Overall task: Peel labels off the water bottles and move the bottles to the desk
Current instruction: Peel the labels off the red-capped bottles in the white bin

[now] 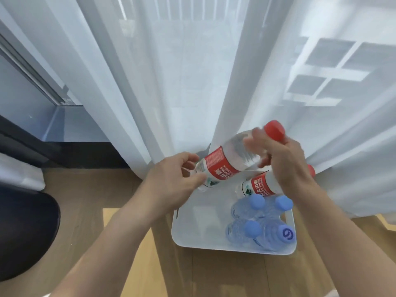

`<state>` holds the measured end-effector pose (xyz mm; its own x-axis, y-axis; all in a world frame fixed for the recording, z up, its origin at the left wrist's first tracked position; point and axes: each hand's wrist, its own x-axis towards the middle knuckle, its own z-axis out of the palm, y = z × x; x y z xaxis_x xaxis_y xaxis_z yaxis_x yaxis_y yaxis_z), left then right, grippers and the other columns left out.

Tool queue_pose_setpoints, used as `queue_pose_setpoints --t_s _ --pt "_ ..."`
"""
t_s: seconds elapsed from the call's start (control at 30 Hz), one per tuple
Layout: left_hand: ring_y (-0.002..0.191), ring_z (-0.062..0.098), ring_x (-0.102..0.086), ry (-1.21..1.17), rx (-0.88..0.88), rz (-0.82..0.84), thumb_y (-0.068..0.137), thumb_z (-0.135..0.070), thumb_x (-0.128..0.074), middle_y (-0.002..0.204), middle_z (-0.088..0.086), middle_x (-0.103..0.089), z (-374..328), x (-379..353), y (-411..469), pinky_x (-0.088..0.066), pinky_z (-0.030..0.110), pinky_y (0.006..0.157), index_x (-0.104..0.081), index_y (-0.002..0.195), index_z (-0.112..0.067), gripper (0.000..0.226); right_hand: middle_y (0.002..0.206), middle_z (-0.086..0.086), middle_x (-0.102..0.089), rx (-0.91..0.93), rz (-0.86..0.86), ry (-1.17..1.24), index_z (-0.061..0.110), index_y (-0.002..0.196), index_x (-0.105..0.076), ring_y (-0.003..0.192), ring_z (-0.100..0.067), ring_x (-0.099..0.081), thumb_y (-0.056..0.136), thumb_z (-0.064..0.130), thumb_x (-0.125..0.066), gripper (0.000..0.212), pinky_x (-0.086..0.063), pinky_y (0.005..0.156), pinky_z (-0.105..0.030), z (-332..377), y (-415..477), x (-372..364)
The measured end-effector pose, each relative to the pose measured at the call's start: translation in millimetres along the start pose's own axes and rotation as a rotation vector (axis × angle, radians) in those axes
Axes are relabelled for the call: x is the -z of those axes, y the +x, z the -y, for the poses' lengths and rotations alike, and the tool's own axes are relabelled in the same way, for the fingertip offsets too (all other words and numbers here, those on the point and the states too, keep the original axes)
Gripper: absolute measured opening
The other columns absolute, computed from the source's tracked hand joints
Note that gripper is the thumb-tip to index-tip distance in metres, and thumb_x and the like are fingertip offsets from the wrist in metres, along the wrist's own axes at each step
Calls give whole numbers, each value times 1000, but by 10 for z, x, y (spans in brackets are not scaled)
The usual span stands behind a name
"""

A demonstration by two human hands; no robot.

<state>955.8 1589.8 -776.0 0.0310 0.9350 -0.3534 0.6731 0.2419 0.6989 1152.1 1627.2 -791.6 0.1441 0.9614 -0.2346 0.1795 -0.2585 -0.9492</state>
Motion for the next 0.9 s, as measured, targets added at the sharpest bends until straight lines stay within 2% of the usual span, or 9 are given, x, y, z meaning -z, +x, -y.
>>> queue_pose_setpoints --t_s 0.1,0.17,0.3,0.4,0.47,0.57,0.67,0.8,0.9 --pt "106 -7 -36 -3 -87 106 69 -42 -77 112 -30 -39 -67 -43 -17 -32 17 88 -32 138 -39 83 81 3 -76 -10 25 211 20 82 -72 83 -17 -66 77 56 -55 40 -45 88 -47 149 -95 221" --pt "105 -11 -44 -105 -137 199 57 -44 -84 112 -34 -43 -143 -80 -64 -34 13 86 -31 135 -46 94 80 -6 -75 -41 62 437 20 65 -68 87 -28 -66 82 52 -51 39 -43 96 -51 187 -155 280" --pt "97 -6 -59 -206 -272 207 57 -35 -86 102 -25 -62 -268 -294 -211 -51 11 75 -51 114 -47 68 53 4 -54 -179 136 953 20 47 -56 50 -14 -53 86 43 -54 45 -49 64 -28 292 -298 232" --pt "93 -9 -62 -271 -292 180 62 -30 -84 101 -31 -63 -336 -387 -311 -52 9 71 -53 110 -48 60 69 3 -43 -223 182 980 21 64 -49 58 -13 -47 79 46 -59 31 -47 65 -28 334 -313 225" --pt "92 -11 -62 -295 -289 153 64 -37 -81 97 -34 -65 -367 -335 -355 -51 8 71 -58 104 -51 48 74 -2 -50 -186 103 909 19 68 -50 61 -18 -54 73 45 -66 31 -52 66 -32 335 -303 254" --pt "85 -8 -63 -302 -288 -42 62 -49 -68 87 -31 -69 -365 -230 -397 -49 9 61 -71 85 -47 23 65 1 -64 -70 -1 793 22 54 -64 60 -19 -64 72 44 -69 29 -53 69 -37 353 -340 291" --pt "74 -3 -62 -225 -311 -134 73 -37 -69 80 -23 -69 -369 -219 -424 -46 8 56 -74 73 -37 6 59 2 -67 -13 -63 699 23 44 -66 57 -17 -65 73 44 -67 36 -54 65 -34 382 -374 308" --pt "66 -7 -60 -181 -287 -110 82 -31 -64 77 -26 -67 -385 -239 -442 -42 4 53 -69 70 -30 12 47 5 -62 38 -74 666 24 34 -62 48 -13 -62 82 41 -61 51 -54 60 -27 415 -441 295" --pt "50 -5 -56 -261 -250 -24 84 -28 -61 63 -19 -67 -413 -192 -441 -39 5 47 -68 70 -24 16 47 6 -60 54 -99 690 23 37 -62 48 -11 -63 83 42 -62 50 -50 64 -30 410 -485 303"
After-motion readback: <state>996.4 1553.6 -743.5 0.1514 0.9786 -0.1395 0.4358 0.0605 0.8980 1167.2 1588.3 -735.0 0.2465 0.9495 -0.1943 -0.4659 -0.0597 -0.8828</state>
